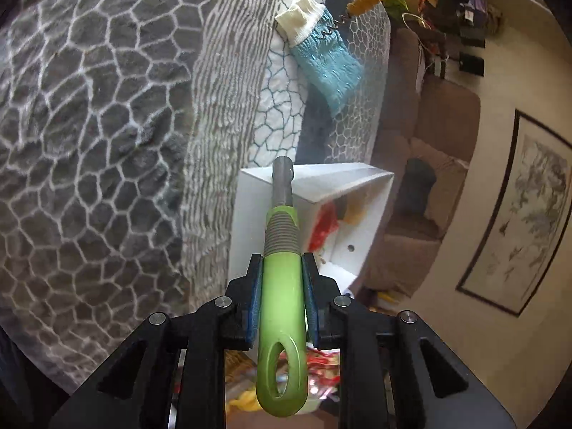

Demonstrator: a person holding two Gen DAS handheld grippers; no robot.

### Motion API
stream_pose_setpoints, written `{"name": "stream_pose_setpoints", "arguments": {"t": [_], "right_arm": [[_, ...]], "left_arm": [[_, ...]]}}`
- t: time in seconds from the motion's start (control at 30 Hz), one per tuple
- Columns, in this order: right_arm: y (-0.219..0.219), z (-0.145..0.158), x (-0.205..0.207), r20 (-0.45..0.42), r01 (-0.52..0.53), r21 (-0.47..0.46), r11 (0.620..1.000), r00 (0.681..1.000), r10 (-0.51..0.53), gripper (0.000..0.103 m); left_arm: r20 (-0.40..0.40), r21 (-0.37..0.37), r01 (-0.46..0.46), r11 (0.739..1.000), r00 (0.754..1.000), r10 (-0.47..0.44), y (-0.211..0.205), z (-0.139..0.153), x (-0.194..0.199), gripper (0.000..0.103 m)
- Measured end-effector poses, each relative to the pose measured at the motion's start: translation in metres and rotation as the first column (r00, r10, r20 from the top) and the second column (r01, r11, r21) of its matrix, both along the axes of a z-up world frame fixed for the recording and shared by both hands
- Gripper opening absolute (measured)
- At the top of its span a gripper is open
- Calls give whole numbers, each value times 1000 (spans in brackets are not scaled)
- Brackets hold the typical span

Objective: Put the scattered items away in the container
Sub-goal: 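Carry the corkscrew and the whisk with both tools over the white box, then lower both items into the box and open both tools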

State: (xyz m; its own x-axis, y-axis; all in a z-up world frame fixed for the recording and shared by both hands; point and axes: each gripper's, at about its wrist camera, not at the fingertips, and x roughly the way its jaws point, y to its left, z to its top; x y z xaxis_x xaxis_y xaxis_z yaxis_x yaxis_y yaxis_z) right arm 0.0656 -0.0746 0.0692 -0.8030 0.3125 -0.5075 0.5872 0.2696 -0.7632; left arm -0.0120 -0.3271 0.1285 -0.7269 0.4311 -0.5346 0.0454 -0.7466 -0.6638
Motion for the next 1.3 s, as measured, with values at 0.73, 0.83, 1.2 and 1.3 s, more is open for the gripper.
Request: {"name": "stream_pose_setpoints", "arguments": {"t": [0.73,0.83,1.2,1.3], "right_arm": [[86,143,-91,-325,132,-129,983,931,-167,20],[94,142,-118,-312,145,-195,970,928,-202,20],[130,61,-233,-275,157,-210,965,938,-212,19],[139,45,-253,-270,148,-171,974,944,-191,19]], "left_arm": [[-101,-77,216,973,970,-223,106,138,-64,77],[-113,-78,227,971,965,-235,122,158,-92,77],[-77,-134,232,964,967,-243,167,127,-186,77],[-66,-129,233,964,968,-243,167,111,-200,77]]}}
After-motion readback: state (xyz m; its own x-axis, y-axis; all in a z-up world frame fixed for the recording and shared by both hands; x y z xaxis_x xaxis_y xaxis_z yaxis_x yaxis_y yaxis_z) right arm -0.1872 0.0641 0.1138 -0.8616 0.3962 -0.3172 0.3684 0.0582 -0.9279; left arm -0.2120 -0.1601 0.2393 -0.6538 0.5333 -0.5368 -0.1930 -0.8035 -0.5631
